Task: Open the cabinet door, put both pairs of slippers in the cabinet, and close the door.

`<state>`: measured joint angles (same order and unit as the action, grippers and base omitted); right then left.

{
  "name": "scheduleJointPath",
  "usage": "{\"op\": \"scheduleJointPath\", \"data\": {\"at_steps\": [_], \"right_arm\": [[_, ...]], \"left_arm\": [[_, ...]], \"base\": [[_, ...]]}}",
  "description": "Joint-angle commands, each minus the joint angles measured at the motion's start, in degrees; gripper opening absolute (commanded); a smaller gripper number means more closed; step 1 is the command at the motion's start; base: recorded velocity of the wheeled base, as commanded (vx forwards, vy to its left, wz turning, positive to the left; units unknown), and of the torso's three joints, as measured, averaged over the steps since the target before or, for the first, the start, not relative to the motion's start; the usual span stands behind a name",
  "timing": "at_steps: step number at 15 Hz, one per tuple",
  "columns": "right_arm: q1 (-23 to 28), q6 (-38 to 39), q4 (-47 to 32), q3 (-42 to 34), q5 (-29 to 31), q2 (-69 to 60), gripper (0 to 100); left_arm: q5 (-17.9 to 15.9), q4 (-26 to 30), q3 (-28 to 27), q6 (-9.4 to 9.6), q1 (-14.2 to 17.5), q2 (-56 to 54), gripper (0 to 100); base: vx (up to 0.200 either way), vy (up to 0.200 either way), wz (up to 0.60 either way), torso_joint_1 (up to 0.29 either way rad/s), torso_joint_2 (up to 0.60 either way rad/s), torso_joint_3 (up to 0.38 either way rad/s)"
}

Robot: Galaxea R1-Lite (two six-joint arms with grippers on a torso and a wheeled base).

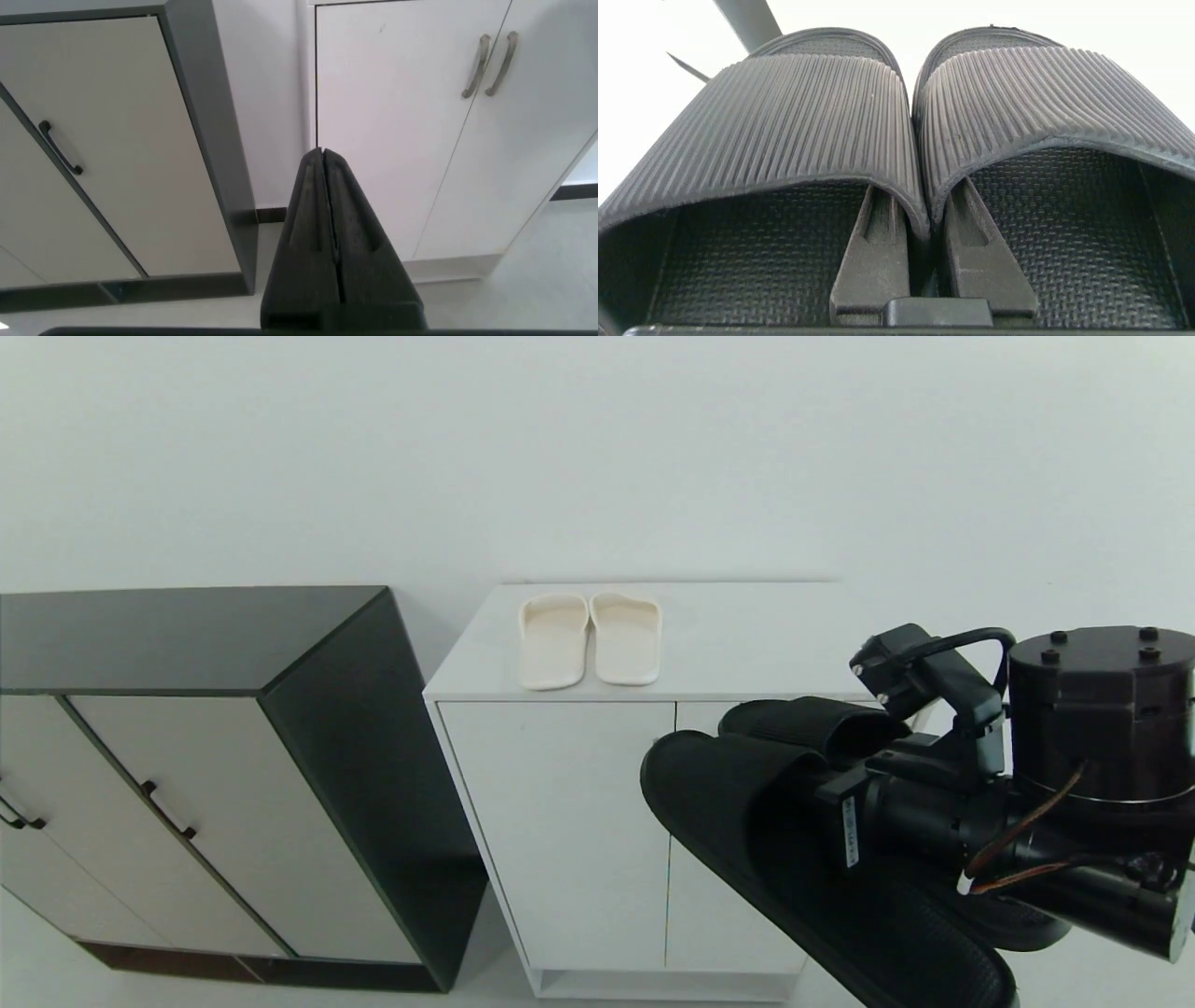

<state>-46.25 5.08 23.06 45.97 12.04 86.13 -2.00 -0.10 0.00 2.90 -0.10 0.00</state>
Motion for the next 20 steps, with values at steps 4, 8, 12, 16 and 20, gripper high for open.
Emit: {"op": "scheduleJointPath", "data": {"at_steps": [4,8,12,16,20], "right_arm": [[0.11,0.01,0.14,-0.09,0.0,0.53,0],[0.2,0.1,0.14,-0.09,0.0,1.59,0],[0.2,0.19,0.23,-0.62,0.08,1.68,0],[0.2,0.28,0.23,-0.79,0.0,1.76,0],[0.2,0.28,0.4,-0.71,0.0,2.2,0]], "left_arm": [[-0.02,0.01,0.0,0.0,0.1,0.0,0],[0.07,0.01,0.0,-2.02,0.01,0.0,0],[0.33,0.01,0.0,-2.99,0.1,0.0,100],[0.33,0.01,0.0,-2.99,0.01,0.0,100],[0.33,0.01,0.0,-2.9,0.01,0.0,100]], "base": [[0.0,0.0,0.0,-0.189,0.46,0.268],[0.0,0.0,0.0,-0.203,0.51,0.315],[0.0,0.0,0.0,-0.178,0.5,0.321],[0.0,0.0,0.0,-0.151,0.47,0.327],[0.0,0.0,0.0,-0.119,0.46,0.342]]}}
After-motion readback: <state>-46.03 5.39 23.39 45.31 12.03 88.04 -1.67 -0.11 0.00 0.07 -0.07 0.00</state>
